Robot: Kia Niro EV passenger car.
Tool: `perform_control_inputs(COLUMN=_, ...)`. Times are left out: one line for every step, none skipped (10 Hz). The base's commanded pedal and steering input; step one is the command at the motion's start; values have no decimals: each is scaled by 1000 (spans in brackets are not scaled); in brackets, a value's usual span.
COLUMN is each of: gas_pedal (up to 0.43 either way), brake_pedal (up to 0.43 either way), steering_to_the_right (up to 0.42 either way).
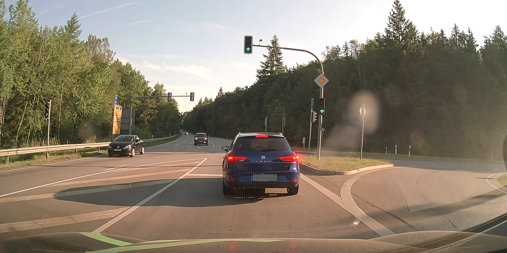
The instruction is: Follow the waypoints while adhering to traffic rules and regulations
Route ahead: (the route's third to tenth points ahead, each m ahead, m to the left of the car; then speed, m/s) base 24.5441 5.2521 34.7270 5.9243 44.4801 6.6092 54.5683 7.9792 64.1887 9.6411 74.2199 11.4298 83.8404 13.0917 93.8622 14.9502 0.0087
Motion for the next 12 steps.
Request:
perform_control_inputs(gas_pedal=0, brake_pedal=213, steering_to_the_right=-14)
perform_control_inputs(gas_pedal=0, brake_pedal=79, steering_to_the_right=-14)
perform_control_inputs(gas_pedal=0, brake_pedal=0, steering_to_the_right=-14)
perform_control_inputs(gas_pedal=0, brake_pedal=0, steering_to_the_right=-14)
perform_control_inputs(gas_pedal=0, brake_pedal=0, steering_to_the_right=-14)
perform_control_inputs(gas_pedal=0, brake_pedal=0, steering_to_the_right=-14)
perform_control_inputs(gas_pedal=0, brake_pedal=0, steering_to_the_right=-14)
perform_control_inputs(gas_pedal=0, brake_pedal=0, steering_to_the_right=-14)
perform_control_inputs(gas_pedal=0, brake_pedal=0, steering_to_the_right=-14)
perform_control_inputs(gas_pedal=0, brake_pedal=0, steering_to_the_right=-14)
perform_control_inputs(gas_pedal=0, brake_pedal=0, steering_to_the_right=-14)
perform_control_inputs(gas_pedal=0, brake_pedal=0, steering_to_the_right=-14)
